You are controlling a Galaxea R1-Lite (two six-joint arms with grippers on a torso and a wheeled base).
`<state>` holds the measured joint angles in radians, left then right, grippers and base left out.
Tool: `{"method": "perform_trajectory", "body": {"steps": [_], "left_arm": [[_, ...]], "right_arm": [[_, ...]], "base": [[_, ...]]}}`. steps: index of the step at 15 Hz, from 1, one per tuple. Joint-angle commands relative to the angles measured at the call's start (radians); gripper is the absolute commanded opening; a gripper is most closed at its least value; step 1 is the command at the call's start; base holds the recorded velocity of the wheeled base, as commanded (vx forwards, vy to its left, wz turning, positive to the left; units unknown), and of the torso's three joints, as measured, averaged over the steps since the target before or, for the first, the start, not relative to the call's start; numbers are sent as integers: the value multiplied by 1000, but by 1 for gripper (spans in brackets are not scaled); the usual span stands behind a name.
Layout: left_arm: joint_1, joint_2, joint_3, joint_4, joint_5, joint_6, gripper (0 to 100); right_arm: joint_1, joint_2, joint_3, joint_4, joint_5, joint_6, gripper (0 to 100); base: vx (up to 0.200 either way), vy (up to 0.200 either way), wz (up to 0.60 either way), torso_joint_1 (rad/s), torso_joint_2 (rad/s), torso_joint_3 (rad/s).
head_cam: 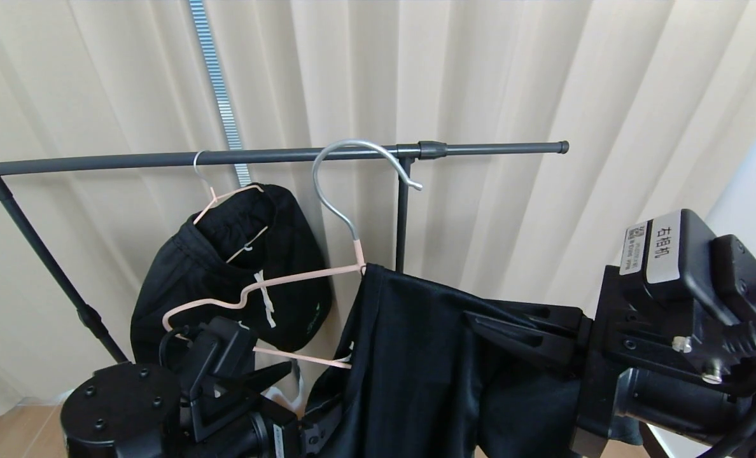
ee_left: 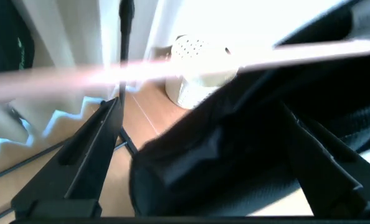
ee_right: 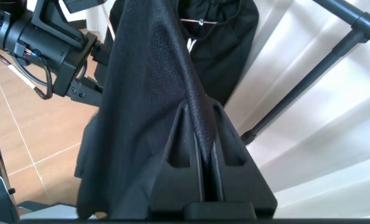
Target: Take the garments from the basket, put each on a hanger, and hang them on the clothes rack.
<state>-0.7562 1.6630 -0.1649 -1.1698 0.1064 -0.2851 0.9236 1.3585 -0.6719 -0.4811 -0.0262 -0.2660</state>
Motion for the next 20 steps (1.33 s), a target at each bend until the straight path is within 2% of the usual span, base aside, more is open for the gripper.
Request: {"method": "perform_trajectory", "body": {"steps": [1,7,13,17,20], "left_arm": [[32,-19,-5,-1,-1,0,100],[12,95,-10,-27,12,4,100],[-22,130,10,-76,26,20,100],[-31,139,2,-110,27,20,100],[-31,204,-4,-136,75,34,100]], "right_arm": [[0,-2,0,-1,2,1,0],[3,-2,-3,-1,0,7,0],[3,-6,-11,-1,2,24,0],[66,8,-9,-1,0,57,0],[66,4,-11,-1,0,57,0]], "base": [[0,0,0,0,0,0],[0,0,0,0,0,0],[0,0,0,0,0,0],[0,0,0,0,0,0],[0,0,0,0,0,0]]}}
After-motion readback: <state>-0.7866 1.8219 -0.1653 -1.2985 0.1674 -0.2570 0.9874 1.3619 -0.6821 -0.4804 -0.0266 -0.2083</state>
